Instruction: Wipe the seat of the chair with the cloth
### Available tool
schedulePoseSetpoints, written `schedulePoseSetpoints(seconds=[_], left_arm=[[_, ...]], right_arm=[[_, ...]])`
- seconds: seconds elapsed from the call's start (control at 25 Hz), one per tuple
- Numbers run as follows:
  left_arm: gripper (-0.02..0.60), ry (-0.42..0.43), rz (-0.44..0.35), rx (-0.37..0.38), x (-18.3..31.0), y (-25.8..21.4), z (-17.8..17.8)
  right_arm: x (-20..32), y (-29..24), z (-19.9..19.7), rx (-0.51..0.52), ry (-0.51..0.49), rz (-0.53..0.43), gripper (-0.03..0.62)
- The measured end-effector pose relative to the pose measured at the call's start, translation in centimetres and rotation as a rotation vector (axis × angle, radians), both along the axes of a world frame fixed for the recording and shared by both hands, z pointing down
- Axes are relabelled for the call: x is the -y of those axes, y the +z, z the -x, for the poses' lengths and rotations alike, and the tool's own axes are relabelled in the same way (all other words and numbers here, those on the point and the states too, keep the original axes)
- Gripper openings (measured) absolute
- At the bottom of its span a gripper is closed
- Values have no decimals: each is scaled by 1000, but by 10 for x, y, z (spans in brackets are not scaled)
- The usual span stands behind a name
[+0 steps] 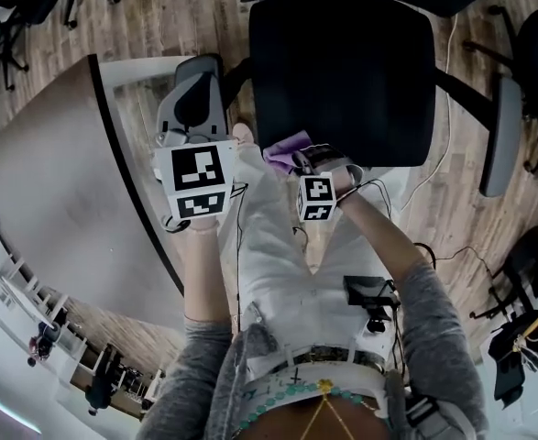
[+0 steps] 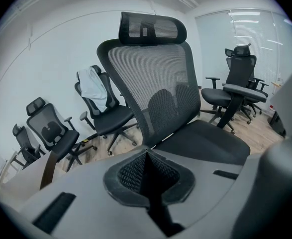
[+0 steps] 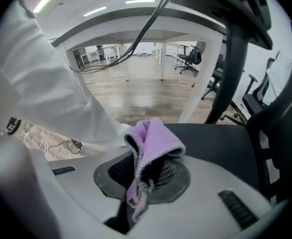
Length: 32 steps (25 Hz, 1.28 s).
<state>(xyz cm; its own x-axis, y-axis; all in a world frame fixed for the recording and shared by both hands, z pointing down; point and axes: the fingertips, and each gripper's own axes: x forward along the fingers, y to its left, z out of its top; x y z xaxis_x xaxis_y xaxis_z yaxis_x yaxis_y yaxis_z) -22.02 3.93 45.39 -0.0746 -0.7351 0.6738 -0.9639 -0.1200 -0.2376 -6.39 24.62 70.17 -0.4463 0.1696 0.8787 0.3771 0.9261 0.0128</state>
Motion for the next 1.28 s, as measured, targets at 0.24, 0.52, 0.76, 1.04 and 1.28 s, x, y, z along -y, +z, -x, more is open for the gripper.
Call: schedulePoseSetpoints(seconds=[0.24, 0.52, 0.76, 1.04, 1.28], left_arm=[[3, 3, 0, -7, -1, 0, 0], [3, 2, 1, 6, -2, -1, 2], [3, 3, 1, 3, -1, -1, 2], [3, 2, 0, 7, -1, -2, 2], [3, 3, 2, 10, 0, -3, 2]], right_arm=[[-8, 27, 5, -69, -17, -37, 48], [-10, 28, 7, -42, -98, -94, 48], [-11, 28, 3, -45, -110, -105, 48], [-11, 33, -21, -75, -135, -119, 48], [-6, 37, -43, -106, -125, -116, 48]])
